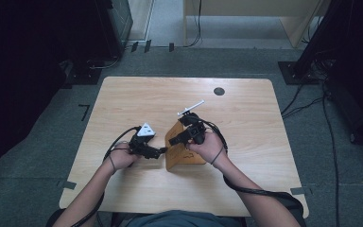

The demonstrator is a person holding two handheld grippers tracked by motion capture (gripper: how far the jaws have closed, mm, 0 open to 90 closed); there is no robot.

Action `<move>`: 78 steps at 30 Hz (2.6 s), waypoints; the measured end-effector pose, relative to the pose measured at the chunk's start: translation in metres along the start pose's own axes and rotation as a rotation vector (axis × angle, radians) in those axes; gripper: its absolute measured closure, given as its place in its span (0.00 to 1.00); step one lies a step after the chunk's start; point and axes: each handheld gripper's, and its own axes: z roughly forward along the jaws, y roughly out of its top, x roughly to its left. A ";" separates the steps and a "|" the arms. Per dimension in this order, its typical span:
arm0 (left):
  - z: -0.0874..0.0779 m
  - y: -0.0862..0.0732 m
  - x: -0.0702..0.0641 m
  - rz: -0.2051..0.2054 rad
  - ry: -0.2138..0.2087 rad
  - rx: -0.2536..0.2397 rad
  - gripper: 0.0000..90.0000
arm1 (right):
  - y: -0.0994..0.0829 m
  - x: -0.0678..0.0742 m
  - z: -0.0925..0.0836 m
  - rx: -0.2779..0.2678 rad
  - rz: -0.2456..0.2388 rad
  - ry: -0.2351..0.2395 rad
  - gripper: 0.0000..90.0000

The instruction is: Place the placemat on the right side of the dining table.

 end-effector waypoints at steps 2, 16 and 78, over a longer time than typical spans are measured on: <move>0.000 0.000 0.000 0.001 0.000 0.000 0.14 | 0.002 -0.003 0.000 0.016 0.068 0.034 0.69; 0.000 -0.001 0.000 0.022 -0.004 0.000 0.14 | 0.006 -0.010 -0.010 0.015 0.151 0.057 0.86; -0.005 -0.006 0.005 0.036 -0.013 -0.001 0.14 | 0.006 -0.032 -0.067 -0.176 0.060 -0.226 0.97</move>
